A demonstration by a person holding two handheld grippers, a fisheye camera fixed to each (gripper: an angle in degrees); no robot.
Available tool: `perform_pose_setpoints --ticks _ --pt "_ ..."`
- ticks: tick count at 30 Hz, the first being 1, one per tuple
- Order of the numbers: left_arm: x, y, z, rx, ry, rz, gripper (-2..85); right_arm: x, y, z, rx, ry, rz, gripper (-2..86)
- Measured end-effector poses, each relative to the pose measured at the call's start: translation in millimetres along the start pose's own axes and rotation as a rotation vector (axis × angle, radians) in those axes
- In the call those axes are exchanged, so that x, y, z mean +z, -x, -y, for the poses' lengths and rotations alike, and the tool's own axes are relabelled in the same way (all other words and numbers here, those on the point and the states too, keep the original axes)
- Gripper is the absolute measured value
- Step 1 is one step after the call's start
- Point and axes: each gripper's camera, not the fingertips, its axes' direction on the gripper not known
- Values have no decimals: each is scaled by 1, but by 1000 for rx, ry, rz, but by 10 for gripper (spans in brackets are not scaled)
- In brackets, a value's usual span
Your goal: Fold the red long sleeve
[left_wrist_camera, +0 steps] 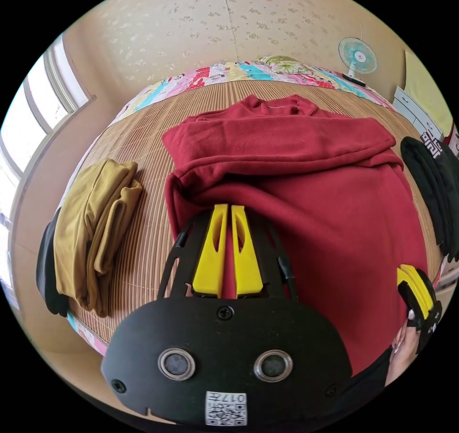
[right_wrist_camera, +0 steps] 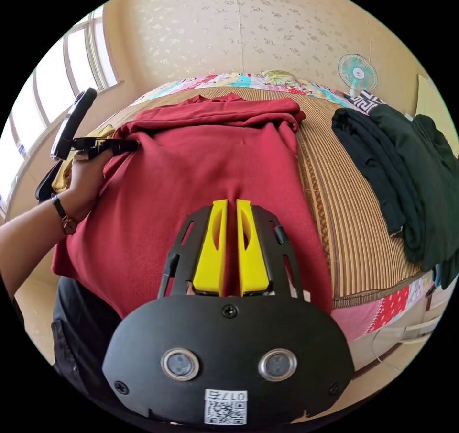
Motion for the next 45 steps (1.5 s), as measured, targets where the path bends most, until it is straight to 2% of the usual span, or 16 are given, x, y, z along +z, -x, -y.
perform_pose_setpoints --ticks 4,10,12,14,17,19,22,26,28,30,32,35,38,45 --pt "-49 36 -30 -86 -51 9 -4 -9 -19 1 36 -11 85 42" --pt "-166 162 -175 -283 -300 -317 11 -25 -17 6 16 -27 63 36" --pt "-186 195 -223 -325 -284 -355 46 -31 -20 9 18 -29 70 35" --pt "-195 237 -273 -390 -150 -400 108 -38 -27 12 26 -32 90 34" --pt "-196 284 -318 -442 -53 -490 140 -48 -31 17 27 -35 92 33" --pt "-195 309 -329 -431 -50 -580 142 -54 -34 19 24 -38 86 33" --pt "-185 339 -315 -343 59 -713 141 -65 -40 26 25 -34 89 33" --pt "-169 360 -288 -194 310 -701 92 -84 -69 42 28 28 197 34" --pt "-174 371 -284 -143 334 -740 70 -100 -86 54 5 132 266 34" --pt "-187 390 -285 -132 304 -787 62 -123 -103 58 -31 202 349 34" --pt "-209 420 -291 -111 243 -912 59 -180 -133 36 -45 94 415 37" --pt "-238 467 -299 -126 138 -1067 58 -229 -185 -2 23 66 438 81" --pt "-260 508 -303 -160 50 -1160 56 -226 -237 -38 107 212 482 128" --pt "-280 553 -296 -172 -11 -1291 53 -203 -291 -81 197 310 687 111"
